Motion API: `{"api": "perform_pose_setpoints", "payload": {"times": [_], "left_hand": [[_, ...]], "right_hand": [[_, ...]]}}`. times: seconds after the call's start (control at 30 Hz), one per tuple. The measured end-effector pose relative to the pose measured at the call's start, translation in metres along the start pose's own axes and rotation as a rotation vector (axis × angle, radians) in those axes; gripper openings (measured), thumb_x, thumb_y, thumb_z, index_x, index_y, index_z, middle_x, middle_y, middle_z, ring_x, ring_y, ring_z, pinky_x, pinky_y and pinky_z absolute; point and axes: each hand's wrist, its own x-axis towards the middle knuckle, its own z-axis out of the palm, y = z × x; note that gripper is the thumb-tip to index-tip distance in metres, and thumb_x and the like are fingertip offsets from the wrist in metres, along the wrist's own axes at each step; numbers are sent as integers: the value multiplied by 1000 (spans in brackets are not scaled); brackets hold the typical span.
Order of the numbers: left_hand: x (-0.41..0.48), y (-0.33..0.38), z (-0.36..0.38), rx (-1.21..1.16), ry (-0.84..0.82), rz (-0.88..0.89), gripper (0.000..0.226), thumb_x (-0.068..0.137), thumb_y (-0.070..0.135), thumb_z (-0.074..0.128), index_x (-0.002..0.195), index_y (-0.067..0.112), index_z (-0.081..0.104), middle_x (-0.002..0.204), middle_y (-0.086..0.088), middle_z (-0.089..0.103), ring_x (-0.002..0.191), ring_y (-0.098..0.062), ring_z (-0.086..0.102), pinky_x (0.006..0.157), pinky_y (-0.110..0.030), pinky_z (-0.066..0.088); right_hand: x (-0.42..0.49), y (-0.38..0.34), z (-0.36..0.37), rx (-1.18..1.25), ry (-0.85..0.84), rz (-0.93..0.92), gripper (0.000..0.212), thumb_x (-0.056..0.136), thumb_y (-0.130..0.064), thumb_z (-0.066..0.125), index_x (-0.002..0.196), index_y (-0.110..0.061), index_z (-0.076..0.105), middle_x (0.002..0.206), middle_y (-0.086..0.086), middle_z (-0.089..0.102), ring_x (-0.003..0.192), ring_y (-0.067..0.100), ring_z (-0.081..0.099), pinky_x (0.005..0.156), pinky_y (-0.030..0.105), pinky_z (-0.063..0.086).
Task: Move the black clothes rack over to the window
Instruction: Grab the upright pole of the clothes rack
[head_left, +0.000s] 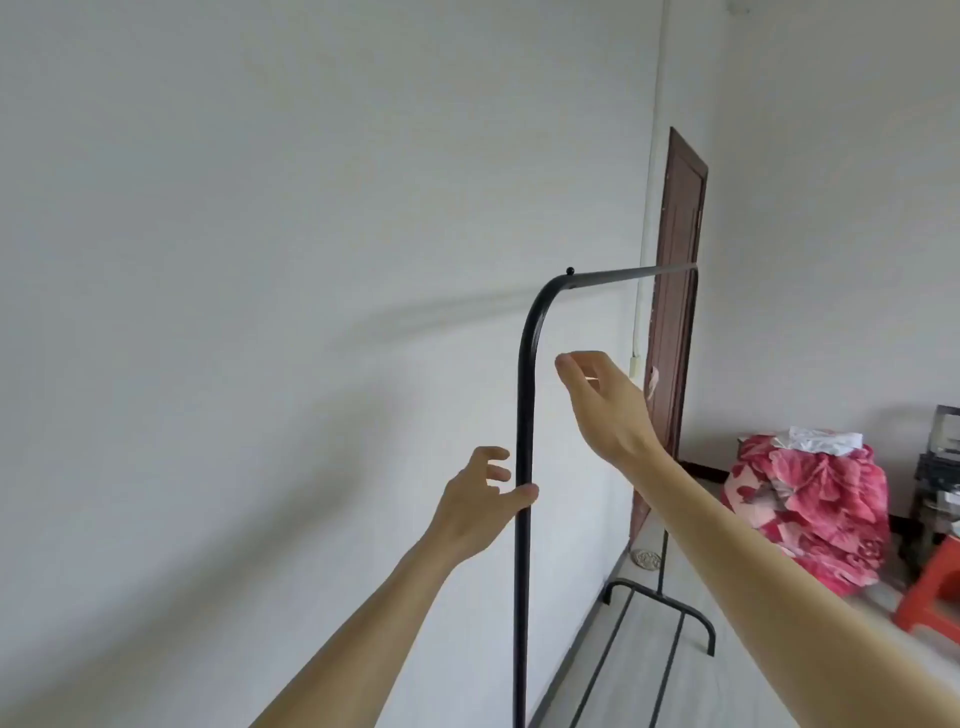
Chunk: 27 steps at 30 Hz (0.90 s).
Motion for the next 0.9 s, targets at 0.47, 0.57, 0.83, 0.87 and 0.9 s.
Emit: {"api": "perform_pose_setpoints", "payload": {"times": [0.47,0.57,0.83,0.87,0.9], "left_hand": [[34,-8,64,-328,164,-171,45,81,35,62,57,23,26,46,6,27,42,-15,25,41,-21,27],[38,-13,73,-382,203,-167,51,79,29,62,49,24,21,47,8,20,43,-15,17,41,-24,18],[44,-17,75,-400,181,-117,53,77,32,62,46,24,20,45,8,19,45,-16,15,46,-28,16],[44,-17,75,-401,165,-106,52,76,32,63,47,24,20,45,7,19,46,-17,16,47,-30,16],[44,-17,74,-401,152,-91,52,76,32,63,48,23,21,45,6,20,46,-18,17,48,-30,16]], "right_hand": [[129,-25,12,1179,-115,446,50,95,-47,57,119,-3,55,101,19,72,84,37,77,66,44,63],[141,-31,15,1308,-65,478,35,99,-35,56,116,-4,51,88,16,70,53,28,72,54,35,61],[143,-48,34,1295,236,486,15,94,-6,43,80,-8,48,39,-1,48,28,14,48,37,16,42],[144,-49,33,1277,261,489,16,93,-5,41,78,-8,48,38,-2,47,28,14,48,36,16,41],[144,-51,32,1261,283,494,18,92,-4,39,77,-9,48,38,-2,46,27,13,47,36,16,41]]}}
